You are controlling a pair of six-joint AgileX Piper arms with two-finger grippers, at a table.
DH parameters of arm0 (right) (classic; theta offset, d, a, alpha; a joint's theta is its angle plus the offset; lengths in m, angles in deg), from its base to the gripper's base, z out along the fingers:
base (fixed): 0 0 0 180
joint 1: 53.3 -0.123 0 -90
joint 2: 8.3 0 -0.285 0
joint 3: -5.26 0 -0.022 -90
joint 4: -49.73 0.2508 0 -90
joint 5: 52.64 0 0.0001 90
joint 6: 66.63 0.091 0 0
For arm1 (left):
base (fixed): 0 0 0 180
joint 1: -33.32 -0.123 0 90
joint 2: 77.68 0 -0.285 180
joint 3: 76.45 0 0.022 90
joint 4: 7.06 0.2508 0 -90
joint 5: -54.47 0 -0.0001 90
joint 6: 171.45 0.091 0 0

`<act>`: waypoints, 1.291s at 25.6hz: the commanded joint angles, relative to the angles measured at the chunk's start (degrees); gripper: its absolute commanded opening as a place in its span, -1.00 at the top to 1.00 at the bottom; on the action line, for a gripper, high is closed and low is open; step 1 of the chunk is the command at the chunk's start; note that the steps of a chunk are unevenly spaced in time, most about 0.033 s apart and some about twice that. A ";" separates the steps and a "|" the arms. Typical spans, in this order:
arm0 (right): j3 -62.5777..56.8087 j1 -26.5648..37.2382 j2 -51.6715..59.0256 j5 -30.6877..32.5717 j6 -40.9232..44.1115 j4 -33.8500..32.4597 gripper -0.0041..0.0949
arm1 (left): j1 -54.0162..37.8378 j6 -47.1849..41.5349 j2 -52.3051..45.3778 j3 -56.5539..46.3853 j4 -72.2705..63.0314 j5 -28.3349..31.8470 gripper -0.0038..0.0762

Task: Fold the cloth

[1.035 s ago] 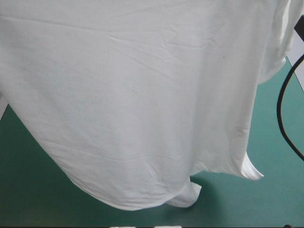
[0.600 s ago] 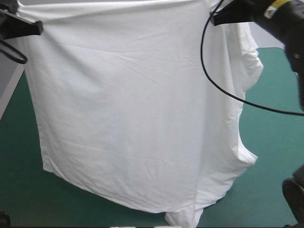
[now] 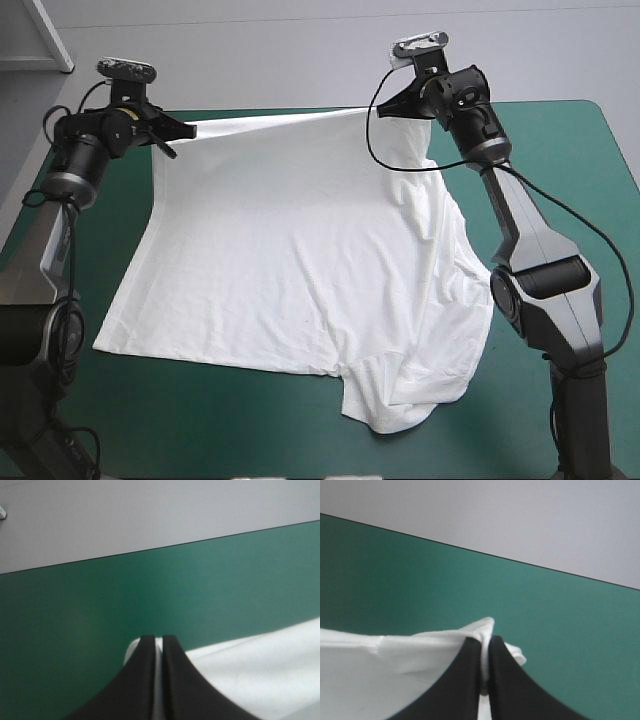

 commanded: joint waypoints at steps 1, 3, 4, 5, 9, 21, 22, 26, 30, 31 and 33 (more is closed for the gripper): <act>1.64 2.40 -0.46 -6.88 1.72 -0.68 0.95 | -0.03 -0.56 4.00 1.48 -0.62 10.01 0.93; 1.64 3.45 -2.43 -8.16 1.77 1.93 0.95 | -0.03 -0.65 8.14 1.48 -0.63 12.01 0.91; 1.64 4.02 -2.93 -8.26 1.64 4.51 0.92 | -0.03 -0.65 9.46 1.48 -0.75 12.74 0.83; 1.64 4.63 -3.08 -8.31 1.46 7.28 0.80 | -0.03 -0.79 10.21 1.48 -0.90 12.89 0.69; 5.59 6.84 -2.72 -3.14 -2.13 14.82 -0.79 | -0.03 -1.66 9.15 1.58 -0.90 11.07 -0.49; 11.37 6.84 10.74 20.30 -1.04 16.45 -0.56 | -0.03 -3.83 -14.36 1.58 -0.68 -17.34 -0.64; 9.91 6.84 12.39 20.30 -1.04 17.36 -0.53 | -0.03 -3.83 -16.28 1.58 -0.68 -19.86 -0.64; -1.66 6.74 21.19 20.30 -1.60 19.78 -0.49 | -0.03 -4.70 -22.54 1.58 -0.43 -28.75 -0.64; -19.75 6.74 32.44 20.21 -2.12 18.03 -0.49 | -0.03 -4.70 -27.07 0.39 -0.43 -35.77 -0.64; -24.69 6.74 35.48 20.21 -2.12 16.82 -0.49 | -0.03 -4.70 -28.33 -0.69 -0.43 -36.91 -0.64; -33.14 6.74 40.69 20.18 -2.12 15.21 -0.49 | -0.03 -5.07 -31.08 -3.58 -0.43 -37.97 -0.64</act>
